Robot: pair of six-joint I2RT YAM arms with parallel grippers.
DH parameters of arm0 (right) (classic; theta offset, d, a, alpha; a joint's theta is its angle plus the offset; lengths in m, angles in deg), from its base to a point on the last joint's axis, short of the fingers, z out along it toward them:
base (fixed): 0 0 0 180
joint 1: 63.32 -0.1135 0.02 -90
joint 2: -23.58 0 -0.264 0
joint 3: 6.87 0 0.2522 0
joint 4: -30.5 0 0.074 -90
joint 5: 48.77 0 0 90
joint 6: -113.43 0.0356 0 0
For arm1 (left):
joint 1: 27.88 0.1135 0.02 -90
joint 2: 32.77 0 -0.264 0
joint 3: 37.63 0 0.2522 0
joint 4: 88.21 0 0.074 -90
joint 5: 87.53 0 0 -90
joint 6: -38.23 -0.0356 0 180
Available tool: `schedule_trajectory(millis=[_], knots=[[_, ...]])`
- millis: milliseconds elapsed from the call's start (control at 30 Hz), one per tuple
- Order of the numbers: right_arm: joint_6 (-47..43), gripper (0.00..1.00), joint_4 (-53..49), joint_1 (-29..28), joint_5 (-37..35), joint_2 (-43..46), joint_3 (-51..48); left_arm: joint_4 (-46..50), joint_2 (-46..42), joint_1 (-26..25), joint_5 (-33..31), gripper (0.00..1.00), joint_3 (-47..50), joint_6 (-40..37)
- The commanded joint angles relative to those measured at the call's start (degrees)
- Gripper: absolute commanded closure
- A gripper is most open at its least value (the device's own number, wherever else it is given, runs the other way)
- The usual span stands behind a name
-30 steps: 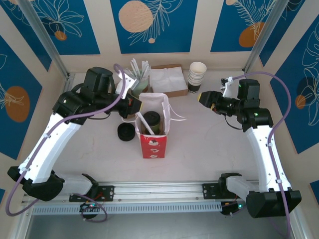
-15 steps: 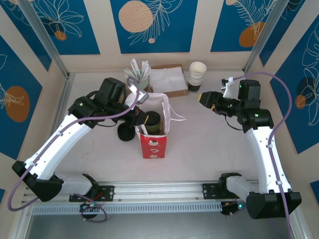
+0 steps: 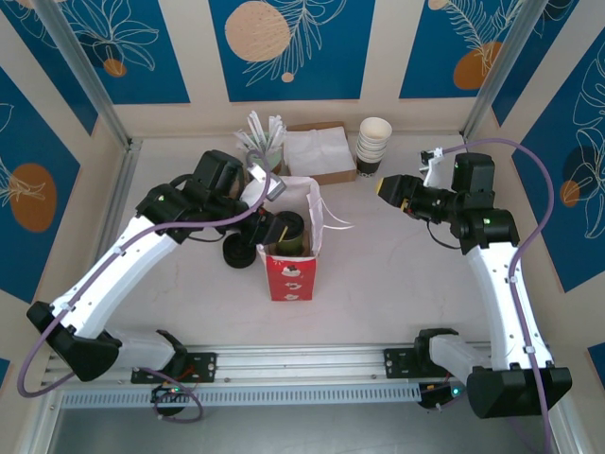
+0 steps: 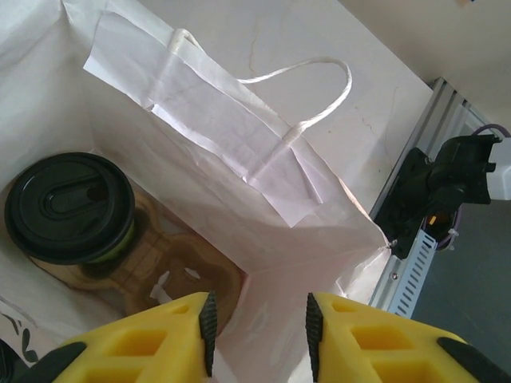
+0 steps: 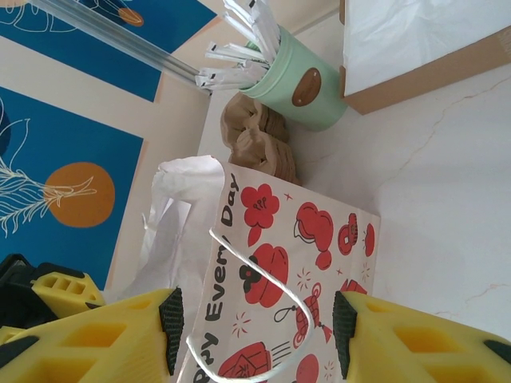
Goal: Pack the takeout coffee
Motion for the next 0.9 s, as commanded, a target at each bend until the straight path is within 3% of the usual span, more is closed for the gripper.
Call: schedule_trajectory(millis=[0, 267, 500, 600, 867], knots=[[-0.2, 0.45, -0.2, 0.5, 0.9, 1.6, 0.3, -0.2, -0.5, -0.6, 0.9, 0.59, -2.8, -1.1], [-0.5, 0.43, 0.4, 0.5, 0.6, 2.9, -0.1, -3.2, -5.0, -0.6, -2.3, 0.37, -2.7, 0.1], [0.1, 0.43, 3.8, 0.1, 1.5, 2.1, 1.4, -5.8, -10.4, -0.5, -16.4, 0.15, -1.1, 1.4], [0.3, 0.43, 4.3, -0.2, 1.1, 0.4, 3.3, -9.1, -14.0, -0.5, -19.8, 0.00, 1.8, 1.5], [-1.5, 0.43, 4.5, -2.0, -1.8, -7.8, 10.7, -16.2, -22.5, -0.3, -22.8, 0.00, 9.9, 4.0]])
